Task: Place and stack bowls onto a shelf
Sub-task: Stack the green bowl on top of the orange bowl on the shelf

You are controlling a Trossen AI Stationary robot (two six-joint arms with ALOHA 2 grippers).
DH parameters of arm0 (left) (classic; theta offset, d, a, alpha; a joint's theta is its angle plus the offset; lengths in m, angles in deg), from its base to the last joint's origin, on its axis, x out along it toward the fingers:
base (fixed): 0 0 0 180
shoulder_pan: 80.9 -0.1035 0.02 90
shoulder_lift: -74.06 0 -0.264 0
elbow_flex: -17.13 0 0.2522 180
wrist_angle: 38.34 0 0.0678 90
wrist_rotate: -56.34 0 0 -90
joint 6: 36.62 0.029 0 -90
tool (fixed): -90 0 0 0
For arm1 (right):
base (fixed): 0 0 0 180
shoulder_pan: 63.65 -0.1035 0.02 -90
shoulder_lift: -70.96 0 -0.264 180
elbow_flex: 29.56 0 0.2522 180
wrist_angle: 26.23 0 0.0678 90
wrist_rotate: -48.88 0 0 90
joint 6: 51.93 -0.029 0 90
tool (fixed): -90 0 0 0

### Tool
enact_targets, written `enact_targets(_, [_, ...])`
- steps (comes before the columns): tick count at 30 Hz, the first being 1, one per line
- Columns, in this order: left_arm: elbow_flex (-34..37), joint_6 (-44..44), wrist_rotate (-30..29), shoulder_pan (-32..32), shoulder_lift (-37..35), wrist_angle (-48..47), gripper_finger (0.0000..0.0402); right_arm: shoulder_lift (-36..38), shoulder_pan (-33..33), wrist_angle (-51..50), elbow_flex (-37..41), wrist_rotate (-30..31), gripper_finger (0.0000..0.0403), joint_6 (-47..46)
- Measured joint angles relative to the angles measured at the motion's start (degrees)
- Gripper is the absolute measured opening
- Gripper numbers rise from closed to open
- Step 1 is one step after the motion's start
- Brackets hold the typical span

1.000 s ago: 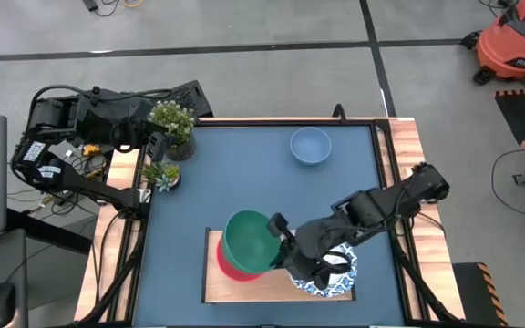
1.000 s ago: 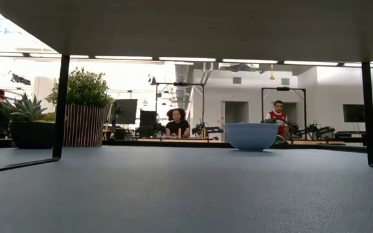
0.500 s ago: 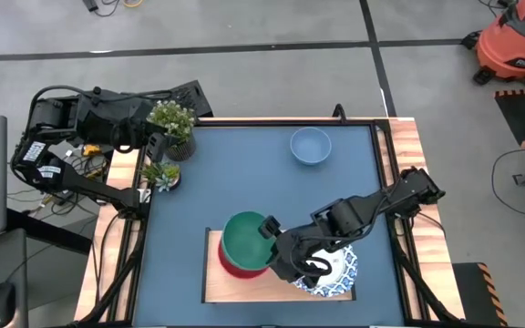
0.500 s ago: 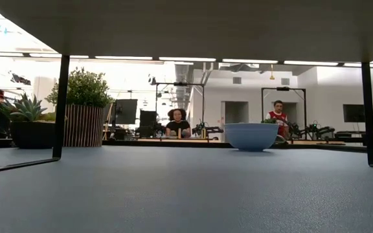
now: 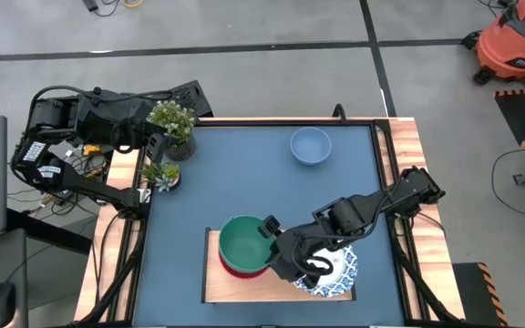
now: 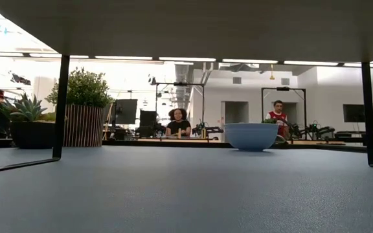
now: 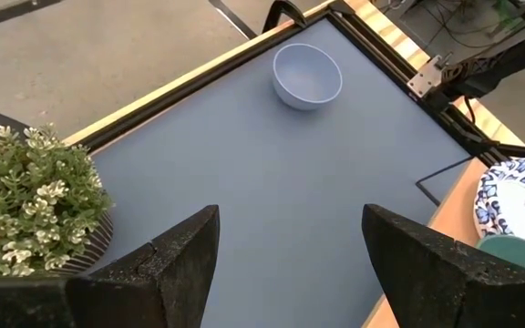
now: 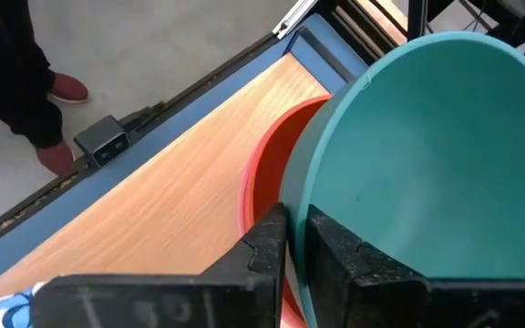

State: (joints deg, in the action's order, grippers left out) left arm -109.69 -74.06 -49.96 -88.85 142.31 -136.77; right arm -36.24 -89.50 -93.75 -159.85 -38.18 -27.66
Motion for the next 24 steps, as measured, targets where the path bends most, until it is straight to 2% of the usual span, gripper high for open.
enact_targets(4, [0.0, 1.4, 0.0, 0.0, 0.0, 0.0, 0.0254, 0.0, 0.5, 0.2, 0.0, 0.0, 0.0069, -1.4])
enact_targets(7, [0.0, 1.4, 0.0, 0.0, 0.0, 0.0, 0.0254, 0.0, 0.6, 0.1, 0.0, 0.0, 0.0088, -1.8])
enact_targets(17, [0.0, 1.4, 0.0, 0.0, 0.0, -0.3, 0.0254, 0.0, 0.3, 0.4, -1.3, 0.1, 0.0206, -1.9])
enact_targets(21, [0.0, 1.4, 0.0, 0.0, 0.0, -1.1, 0.0254, 0.1, -0.5, 0.1, -6.4, 2.8, 0.0210, -2.0])
enact_targets(24, [0.0, 1.4, 0.0, 0.0, 0.0, -1.8, 0.0254, 0.1, -1.3, -0.4, -10.4, 9.8, 0.0194, -4.8])
